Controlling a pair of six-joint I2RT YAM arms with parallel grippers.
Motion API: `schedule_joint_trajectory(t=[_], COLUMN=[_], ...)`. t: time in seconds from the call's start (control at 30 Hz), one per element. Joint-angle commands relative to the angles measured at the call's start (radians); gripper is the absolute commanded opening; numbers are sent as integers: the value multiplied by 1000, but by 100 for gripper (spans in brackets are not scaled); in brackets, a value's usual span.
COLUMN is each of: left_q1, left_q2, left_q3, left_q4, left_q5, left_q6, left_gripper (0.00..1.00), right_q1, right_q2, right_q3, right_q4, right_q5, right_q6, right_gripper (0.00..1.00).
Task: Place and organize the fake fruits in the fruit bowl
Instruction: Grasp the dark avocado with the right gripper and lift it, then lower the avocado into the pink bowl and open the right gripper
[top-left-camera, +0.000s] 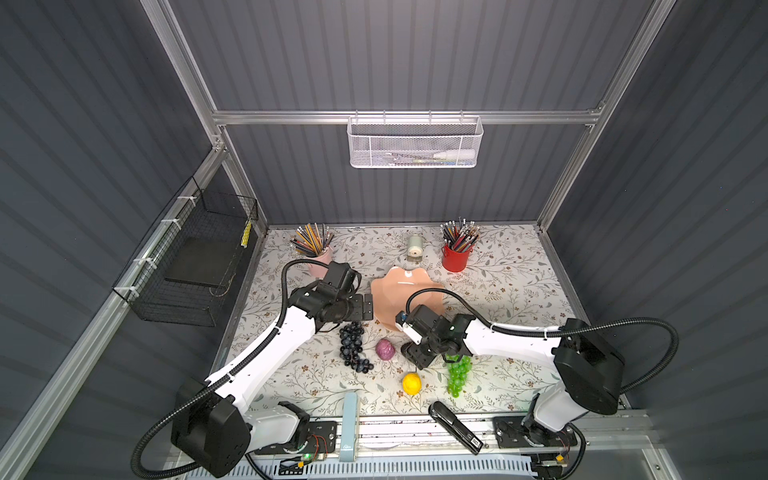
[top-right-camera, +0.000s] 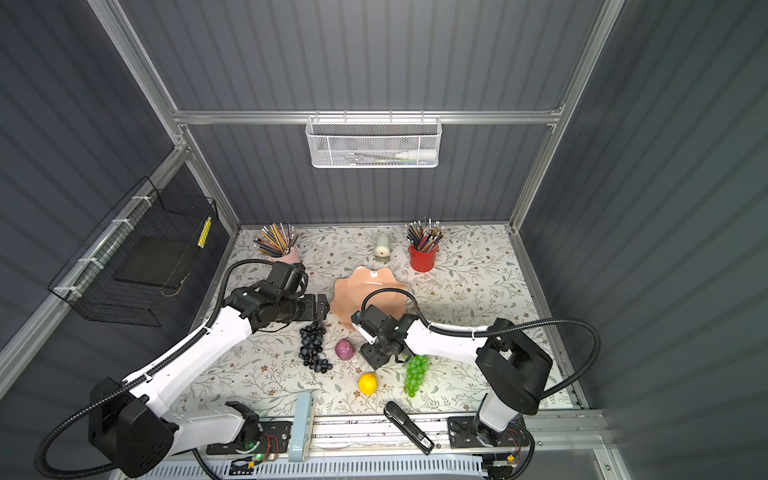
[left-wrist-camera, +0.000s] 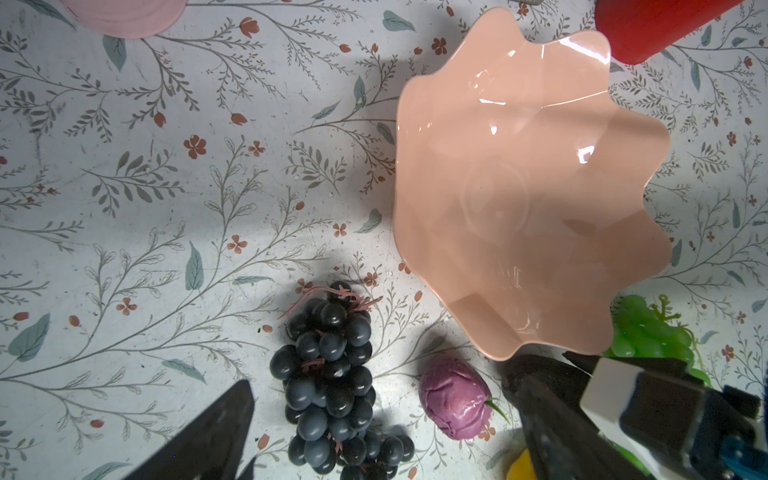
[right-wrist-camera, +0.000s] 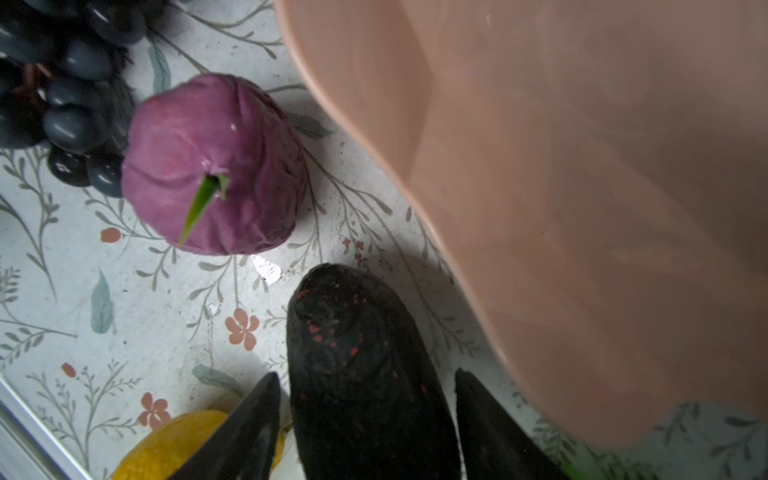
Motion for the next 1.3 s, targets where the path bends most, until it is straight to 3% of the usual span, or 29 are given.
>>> schedule_joint_trajectory(t=[0.0,0.17,0.37,0.6,0.83,1.07,1.27], left_q1=[1,0,1,1,0,0,0], left_q2=[-7,-15,-32,-26,-10,-54,-72], left_q3=[19,20,14,12,5,-19,-24], left_q4=[-6,-6,4,47,36,0,-17], left_q5=[-9,-20,-41,-74,-46,-42,-53], left_q6=[-9,-14,-26,-35,-47,-62,-66], left_gripper=[99,99,99,99,99,99,99], right_q1=[-5,-11,-43,-195,-319,-327,-326], right_q2=[-9,-60,-179,-273,-50,240,367], right_q3=[-7,-15,1,129,352,562,668], right_q4=[-5,-15,-81,-167,-145,-121,-147], right_q5=[-5,-5,-58,-135,-109,-27,-29], right_q6=[1,-3,1,-39,-137,-189,-202], right_gripper=[60,49,45,43,43,44,44])
